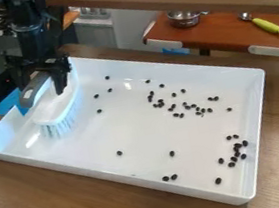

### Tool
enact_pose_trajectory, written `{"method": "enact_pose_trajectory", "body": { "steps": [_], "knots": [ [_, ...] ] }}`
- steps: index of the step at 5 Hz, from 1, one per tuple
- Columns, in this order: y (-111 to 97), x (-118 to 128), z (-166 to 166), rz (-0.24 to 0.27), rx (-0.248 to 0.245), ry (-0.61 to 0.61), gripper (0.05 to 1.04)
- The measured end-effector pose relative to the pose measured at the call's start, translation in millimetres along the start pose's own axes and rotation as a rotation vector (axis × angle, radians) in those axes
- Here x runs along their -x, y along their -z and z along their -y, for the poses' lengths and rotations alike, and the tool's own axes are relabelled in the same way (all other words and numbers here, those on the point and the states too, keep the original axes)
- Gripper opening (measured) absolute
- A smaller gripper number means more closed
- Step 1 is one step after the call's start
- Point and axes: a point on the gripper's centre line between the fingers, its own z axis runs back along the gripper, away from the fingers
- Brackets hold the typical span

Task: Sweep into pile

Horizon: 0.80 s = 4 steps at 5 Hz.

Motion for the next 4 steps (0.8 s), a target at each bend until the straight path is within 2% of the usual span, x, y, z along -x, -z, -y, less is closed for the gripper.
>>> {"method": "enact_pose_trajectory", "body": {
  "steps": [1, 2, 4],
  "knots": [
    [1.7, -2.9, 2.0, 0.006, -0.028, -0.006, 0.684],
    [2.9, -3.7, 5.8, 0.007, -0.035, -0.002, 0.489],
    [2.8, -10.0, 7.9, 0.018, -0.042, -0.011, 0.488]
  ]
}}
